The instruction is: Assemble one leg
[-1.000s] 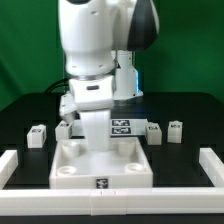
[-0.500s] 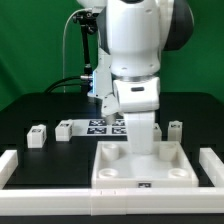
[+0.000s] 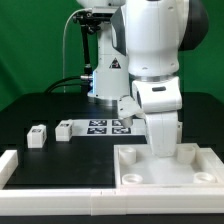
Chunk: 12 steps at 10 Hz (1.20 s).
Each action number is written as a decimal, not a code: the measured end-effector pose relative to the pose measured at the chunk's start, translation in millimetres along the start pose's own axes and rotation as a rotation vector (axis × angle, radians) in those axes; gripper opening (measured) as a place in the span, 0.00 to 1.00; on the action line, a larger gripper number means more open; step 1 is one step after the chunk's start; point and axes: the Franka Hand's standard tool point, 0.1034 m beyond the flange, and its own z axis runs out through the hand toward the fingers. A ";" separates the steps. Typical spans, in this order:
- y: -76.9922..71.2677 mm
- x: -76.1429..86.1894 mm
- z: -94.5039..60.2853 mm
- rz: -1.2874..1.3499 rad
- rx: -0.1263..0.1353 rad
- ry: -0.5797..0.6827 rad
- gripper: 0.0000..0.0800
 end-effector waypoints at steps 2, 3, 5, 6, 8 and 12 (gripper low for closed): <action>-0.1 -0.4 0.3 0.001 0.001 0.000 0.33; -0.2 -0.7 0.3 0.002 0.001 0.000 0.33; -0.2 -1.1 0.4 0.002 0.001 0.000 0.72; -0.2 -1.2 0.4 0.003 0.001 0.000 0.72; -0.2 -1.4 0.5 0.003 0.001 0.000 0.81; -0.3 -1.9 0.6 0.004 0.001 0.000 0.81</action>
Offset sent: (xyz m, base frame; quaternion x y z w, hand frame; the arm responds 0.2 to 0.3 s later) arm 0.0000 0.0000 0.0000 0.0000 0.0000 0.0000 1.0000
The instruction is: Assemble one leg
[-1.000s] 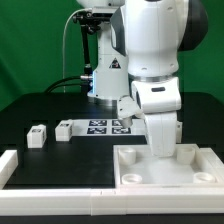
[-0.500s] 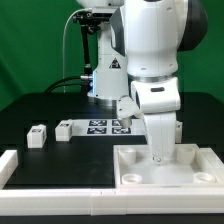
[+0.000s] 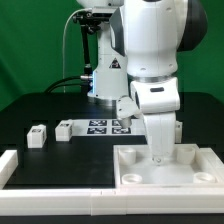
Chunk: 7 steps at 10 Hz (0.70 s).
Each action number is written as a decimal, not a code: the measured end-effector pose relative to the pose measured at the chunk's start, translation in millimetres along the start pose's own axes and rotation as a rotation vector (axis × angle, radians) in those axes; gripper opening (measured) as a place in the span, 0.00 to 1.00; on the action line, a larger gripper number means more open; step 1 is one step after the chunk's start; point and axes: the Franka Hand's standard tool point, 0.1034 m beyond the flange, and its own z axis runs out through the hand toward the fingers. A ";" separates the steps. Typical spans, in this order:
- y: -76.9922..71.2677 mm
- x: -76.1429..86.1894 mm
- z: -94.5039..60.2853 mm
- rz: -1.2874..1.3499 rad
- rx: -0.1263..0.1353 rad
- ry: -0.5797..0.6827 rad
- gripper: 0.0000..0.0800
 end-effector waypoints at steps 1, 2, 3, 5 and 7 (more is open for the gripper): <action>0.0 -0.1 0.0 0.000 0.000 0.000 0.81; -0.5 0.8 -1.5 0.031 -0.002 -0.001 0.81; -8.5 5.7 -15.6 0.165 -0.018 -0.010 0.81; -26.8 14.8 -35.1 0.319 -0.040 -0.028 0.81; -31.3 20.7 -38.5 0.363 -0.054 -0.027 0.81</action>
Offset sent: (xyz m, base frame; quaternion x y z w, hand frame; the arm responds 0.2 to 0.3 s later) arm -0.0256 0.0085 0.0412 -0.0350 -0.0406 0.1293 0.9902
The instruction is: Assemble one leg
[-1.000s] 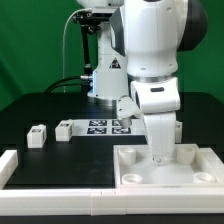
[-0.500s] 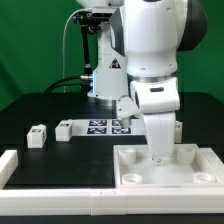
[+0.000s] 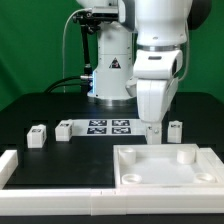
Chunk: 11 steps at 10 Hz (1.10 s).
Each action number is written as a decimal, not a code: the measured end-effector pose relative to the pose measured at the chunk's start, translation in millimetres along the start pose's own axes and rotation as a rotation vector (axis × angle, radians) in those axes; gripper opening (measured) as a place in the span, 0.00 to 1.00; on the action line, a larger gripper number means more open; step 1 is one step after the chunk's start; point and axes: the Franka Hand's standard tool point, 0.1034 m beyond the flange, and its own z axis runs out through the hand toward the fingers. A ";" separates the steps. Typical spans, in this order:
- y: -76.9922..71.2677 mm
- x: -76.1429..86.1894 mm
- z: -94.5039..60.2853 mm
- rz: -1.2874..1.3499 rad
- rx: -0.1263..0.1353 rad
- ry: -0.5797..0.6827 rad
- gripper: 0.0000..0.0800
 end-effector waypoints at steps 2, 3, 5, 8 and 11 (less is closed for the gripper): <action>-0.5 1.2 0.8 0.219 0.003 0.003 0.81; -0.7 1.4 0.9 0.308 0.006 0.005 0.81; -2.0 1.4 1.4 0.518 0.014 0.010 0.81; -25.8 -2.5 9.5 1.070 0.043 0.012 0.81; -42.8 8.7 15.5 1.525 0.087 -0.006 0.81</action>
Offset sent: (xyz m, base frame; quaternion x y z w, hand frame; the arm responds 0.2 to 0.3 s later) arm 0.0000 0.0000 0.0000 0.0000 0.0000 0.1790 0.9838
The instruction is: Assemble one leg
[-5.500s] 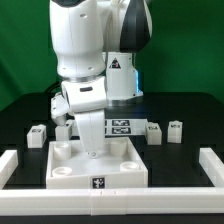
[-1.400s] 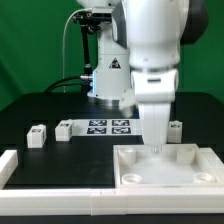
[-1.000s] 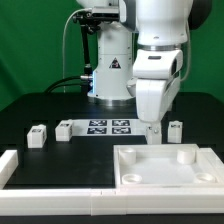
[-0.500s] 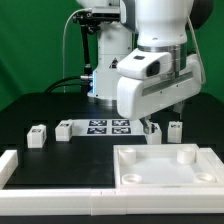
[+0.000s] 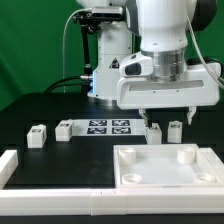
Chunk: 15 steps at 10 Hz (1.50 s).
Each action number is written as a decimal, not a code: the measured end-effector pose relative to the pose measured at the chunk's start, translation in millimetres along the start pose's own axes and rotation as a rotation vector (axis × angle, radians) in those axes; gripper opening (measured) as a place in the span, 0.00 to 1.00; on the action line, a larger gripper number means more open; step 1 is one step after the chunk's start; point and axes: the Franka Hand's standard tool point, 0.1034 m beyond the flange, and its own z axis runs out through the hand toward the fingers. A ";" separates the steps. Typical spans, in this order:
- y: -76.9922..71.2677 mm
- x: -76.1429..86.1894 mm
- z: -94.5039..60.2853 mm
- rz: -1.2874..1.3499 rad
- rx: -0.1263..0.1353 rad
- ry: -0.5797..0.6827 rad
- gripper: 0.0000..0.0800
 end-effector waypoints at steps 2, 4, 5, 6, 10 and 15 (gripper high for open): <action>-7.9 -10.9 4.9 0.143 0.007 -0.013 0.81; -6.3 -14.2 6.0 0.111 0.001 -0.043 0.81; -6.4 -12.6 5.3 0.110 0.003 -0.042 0.81; -3.4 -15.9 6.0 0.090 -0.007 -0.089 0.81; -1.8 -38.8 8.0 0.072 -0.036 -0.413 0.81; -0.7 -57.4 15.2 -0.034 -0.009 -0.830 0.81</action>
Offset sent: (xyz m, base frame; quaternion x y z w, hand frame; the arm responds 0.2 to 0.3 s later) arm 0.0000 0.0000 0.0000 0.0000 -0.0899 0.0000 0.9960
